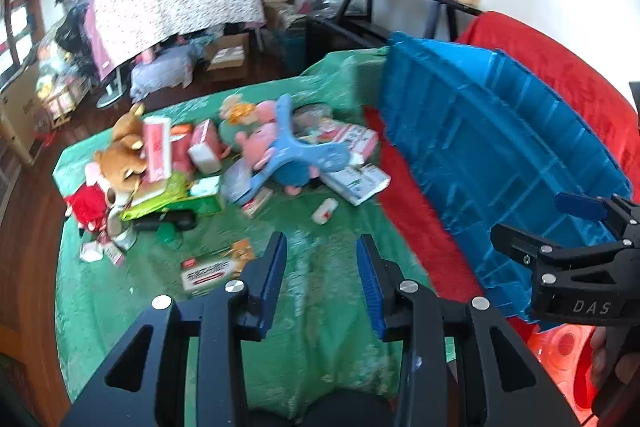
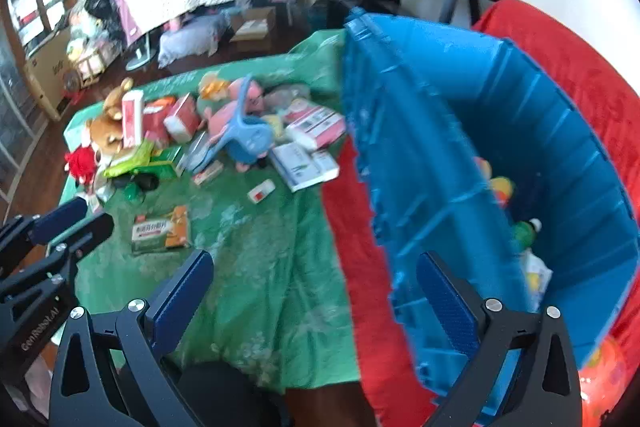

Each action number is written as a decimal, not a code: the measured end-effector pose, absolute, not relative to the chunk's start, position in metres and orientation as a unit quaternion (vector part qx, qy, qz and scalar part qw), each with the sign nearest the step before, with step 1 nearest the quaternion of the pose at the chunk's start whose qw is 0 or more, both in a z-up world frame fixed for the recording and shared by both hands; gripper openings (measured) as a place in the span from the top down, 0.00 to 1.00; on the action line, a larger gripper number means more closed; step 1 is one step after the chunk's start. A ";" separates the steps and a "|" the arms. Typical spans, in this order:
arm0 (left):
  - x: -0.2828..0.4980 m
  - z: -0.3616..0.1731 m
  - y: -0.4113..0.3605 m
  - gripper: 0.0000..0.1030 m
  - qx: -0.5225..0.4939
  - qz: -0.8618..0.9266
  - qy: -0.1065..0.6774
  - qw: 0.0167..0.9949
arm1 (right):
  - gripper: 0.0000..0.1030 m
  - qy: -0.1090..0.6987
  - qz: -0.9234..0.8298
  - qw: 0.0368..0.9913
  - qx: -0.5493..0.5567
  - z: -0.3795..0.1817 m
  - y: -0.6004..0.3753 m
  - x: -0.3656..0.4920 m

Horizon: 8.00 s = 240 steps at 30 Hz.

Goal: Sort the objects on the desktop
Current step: 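Return both tools from the bin to the table, then grasp the green ibuprofen box with the left tool while the right grasps a white pill bottle, then carry the ibuprofen box and pill bottle into the blue bin and release, then return both tools from the bin to the table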

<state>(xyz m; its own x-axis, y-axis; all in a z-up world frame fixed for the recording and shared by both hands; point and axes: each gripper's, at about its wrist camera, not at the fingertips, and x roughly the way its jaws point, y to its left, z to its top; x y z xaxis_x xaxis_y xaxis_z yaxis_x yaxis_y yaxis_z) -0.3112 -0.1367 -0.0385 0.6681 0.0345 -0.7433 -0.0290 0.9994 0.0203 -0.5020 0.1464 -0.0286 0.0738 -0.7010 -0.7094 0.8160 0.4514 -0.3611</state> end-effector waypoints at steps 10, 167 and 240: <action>-0.292 -0.084 -0.072 0.66 -0.027 0.057 0.448 0.892 | 0.00 0.479 -0.512 0.706 0.100 -0.087 0.119 -0.457; -0.242 -0.048 -0.504 0.15 0.182 -0.234 0.360 0.884 | 0.66 0.310 -0.787 0.467 0.258 0.049 0.187 -0.733; -0.259 -0.215 0.146 0.18 -0.087 0.208 0.509 0.831 | 0.00 0.425 -0.666 0.510 0.341 -0.189 -0.038 -0.436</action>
<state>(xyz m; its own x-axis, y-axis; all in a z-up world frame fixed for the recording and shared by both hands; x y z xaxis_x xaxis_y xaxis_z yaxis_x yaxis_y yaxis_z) -0.2588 0.1455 -0.2153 0.3957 0.2573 -0.8816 -0.4341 0.8984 0.0674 -0.4358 -0.0380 -0.1889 -0.2475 -0.3894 -0.8872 0.9687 -0.1192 -0.2179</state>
